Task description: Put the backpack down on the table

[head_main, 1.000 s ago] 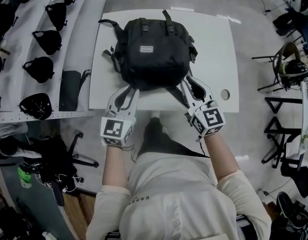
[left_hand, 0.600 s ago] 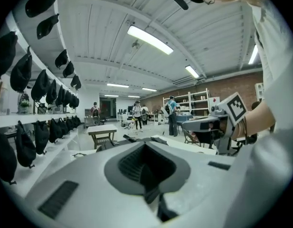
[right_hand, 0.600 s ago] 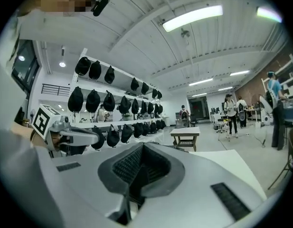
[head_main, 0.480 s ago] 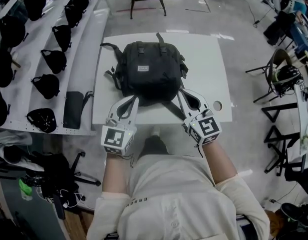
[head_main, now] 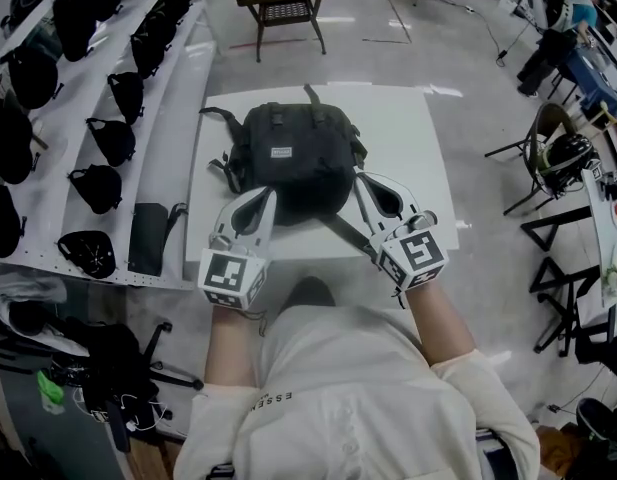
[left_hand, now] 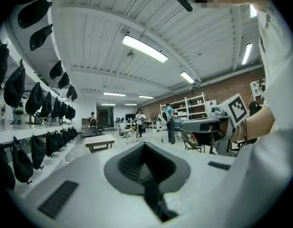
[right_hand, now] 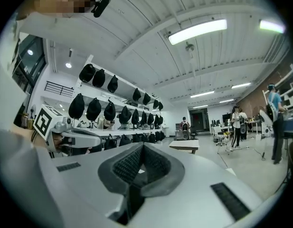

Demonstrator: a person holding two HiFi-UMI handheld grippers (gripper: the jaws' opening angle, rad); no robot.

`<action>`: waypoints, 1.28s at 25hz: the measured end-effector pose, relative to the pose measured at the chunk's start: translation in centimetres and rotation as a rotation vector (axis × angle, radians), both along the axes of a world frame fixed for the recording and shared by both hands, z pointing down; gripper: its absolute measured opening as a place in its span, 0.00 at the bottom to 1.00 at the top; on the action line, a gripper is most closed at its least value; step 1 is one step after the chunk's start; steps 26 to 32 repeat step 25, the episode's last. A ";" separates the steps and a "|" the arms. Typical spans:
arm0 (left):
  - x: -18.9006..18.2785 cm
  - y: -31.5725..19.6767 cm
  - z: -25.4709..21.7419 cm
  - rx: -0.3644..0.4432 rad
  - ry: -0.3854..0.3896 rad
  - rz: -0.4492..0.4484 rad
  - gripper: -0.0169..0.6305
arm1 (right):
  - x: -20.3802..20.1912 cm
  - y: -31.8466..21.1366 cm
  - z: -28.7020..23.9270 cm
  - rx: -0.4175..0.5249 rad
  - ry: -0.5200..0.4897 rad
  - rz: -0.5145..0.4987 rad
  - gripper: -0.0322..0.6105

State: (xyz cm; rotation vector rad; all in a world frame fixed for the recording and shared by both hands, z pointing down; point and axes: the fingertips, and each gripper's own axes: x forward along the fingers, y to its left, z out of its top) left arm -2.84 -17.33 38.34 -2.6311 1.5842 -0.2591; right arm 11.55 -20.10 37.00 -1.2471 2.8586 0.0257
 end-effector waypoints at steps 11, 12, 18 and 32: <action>0.0 -0.3 -0.8 0.009 -0.052 -0.030 0.03 | 0.3 0.3 -0.7 0.032 0.019 0.022 0.07; -0.1 -0.3 -0.8 0.011 -0.046 -0.033 0.03 | 0.3 0.3 -0.8 0.034 0.017 0.028 0.07; -0.3 -0.1 -0.3 0.002 -0.062 -0.043 0.03 | 0.2 0.3 -0.7 0.041 0.010 0.041 0.07; -1.4 -0.2 0.0 -0.009 -0.063 -0.093 0.03 | 0.1 0.1 -0.3 0.032 0.023 0.045 0.07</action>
